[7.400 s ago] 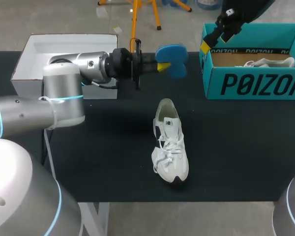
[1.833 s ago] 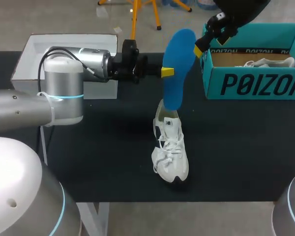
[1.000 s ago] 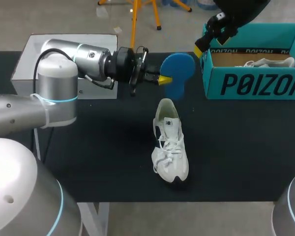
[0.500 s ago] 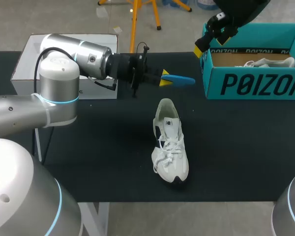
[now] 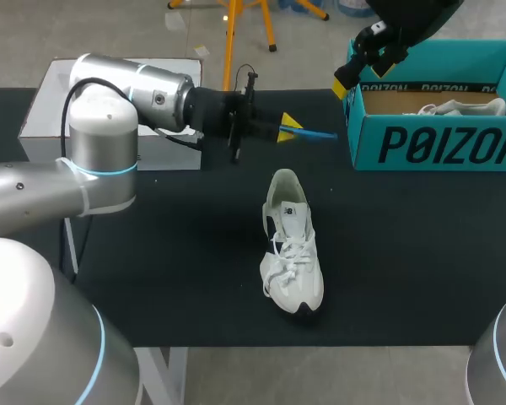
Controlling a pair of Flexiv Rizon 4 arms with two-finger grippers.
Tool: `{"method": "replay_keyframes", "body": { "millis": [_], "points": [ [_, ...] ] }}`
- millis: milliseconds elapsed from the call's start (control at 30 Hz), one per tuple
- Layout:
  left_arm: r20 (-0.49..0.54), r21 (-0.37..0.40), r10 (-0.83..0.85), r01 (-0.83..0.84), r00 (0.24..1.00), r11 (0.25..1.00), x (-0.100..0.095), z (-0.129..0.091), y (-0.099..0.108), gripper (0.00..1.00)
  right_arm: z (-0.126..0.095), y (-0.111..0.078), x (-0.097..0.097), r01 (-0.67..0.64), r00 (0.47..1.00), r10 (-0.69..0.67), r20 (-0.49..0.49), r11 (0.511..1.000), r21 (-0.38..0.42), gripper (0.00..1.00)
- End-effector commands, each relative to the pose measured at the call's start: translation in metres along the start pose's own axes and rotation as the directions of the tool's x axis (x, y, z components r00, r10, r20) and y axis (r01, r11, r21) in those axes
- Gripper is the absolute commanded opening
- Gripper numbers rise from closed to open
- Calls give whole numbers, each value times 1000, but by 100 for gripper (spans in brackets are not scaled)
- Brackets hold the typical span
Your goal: Take the shoe out of the shoebox, open the shoe tongue, remove and reinsert the insole, then place the shoe into the shoebox
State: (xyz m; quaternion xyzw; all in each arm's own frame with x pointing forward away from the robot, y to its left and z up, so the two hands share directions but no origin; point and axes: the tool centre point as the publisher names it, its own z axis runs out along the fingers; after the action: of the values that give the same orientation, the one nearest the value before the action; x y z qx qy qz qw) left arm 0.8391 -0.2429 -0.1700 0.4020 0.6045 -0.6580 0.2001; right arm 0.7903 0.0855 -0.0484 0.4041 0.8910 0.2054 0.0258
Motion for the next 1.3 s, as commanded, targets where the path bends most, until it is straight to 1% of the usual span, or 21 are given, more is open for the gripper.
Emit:
{"method": "replay_keyframes", "body": {
  "millis": [33,67,133,167,233,367,433,633,667,700,733,1200,1233,1267,1300],
  "points": [
    [-102,16,599,-601,794,799,10,3,-7,0,1,1,0,-2,1000,2,2,1000,2,100],
    [-125,3,631,-636,766,772,15,1,-6,0,1,1,0,-2,1000,2,2,1000,2,100],
    [-123,15,723,-727,680,687,22,-2,-8,0,1,1,0,-2,1000,2,2,1000,2,100],
    [-135,12,735,-741,664,671,25,-3,-8,0,1,1,0,-2,1000,2,2,1000,2,100],
    [-92,6,779,-782,620,623,27,-6,-10,0,1,1,0,-2,1000,2,2,1000,2,100],
    [-105,-3,812,-816,575,578,25,-10,-11,0,1,1,0,-2,1000,2,2,1000,2,100],
    [-107,13,824,-828,557,561,24,-11,-9,0,1,1,0,-2,1000,2,2,1000,2,100],
    [-129,24,831,-837,540,547,24,-10,3,0,1,1,0,-2,1000,2,2,1000,2,100],
    [-142,6,816,-824,560,567,23,-9,6,0,1,1,0,-2,1000,2,2,1000,2,100],
    [-128,-23,784,-792,608,610,22,-10,9,0,1,1,0,-2,1000,2,2,1000,2,100],
    [-145,-43,692,-703,708,710,23,-10,15,0,1,1,0,-2,1000,2,2,1000,2,100],
    [-145,-43,692,-703,708,710,23,-10,15,0,1,1,0,-2,1000,2,2,1000,2,100],
    [-183,-15,734,-748,654,663,15,-12,17,0,1,1,0,-2,1000,2,2,1000,2,100],
    [-173,-11,780,-794,601,608,8,-17,19,0,1,1,0,-2,1000,2,2,1000,2,100],
    [-173,-3,787,-800,592,600,4,-20,21,0,1,1,0,-2,1000,2,2,1000,2,100]
  ]
}}
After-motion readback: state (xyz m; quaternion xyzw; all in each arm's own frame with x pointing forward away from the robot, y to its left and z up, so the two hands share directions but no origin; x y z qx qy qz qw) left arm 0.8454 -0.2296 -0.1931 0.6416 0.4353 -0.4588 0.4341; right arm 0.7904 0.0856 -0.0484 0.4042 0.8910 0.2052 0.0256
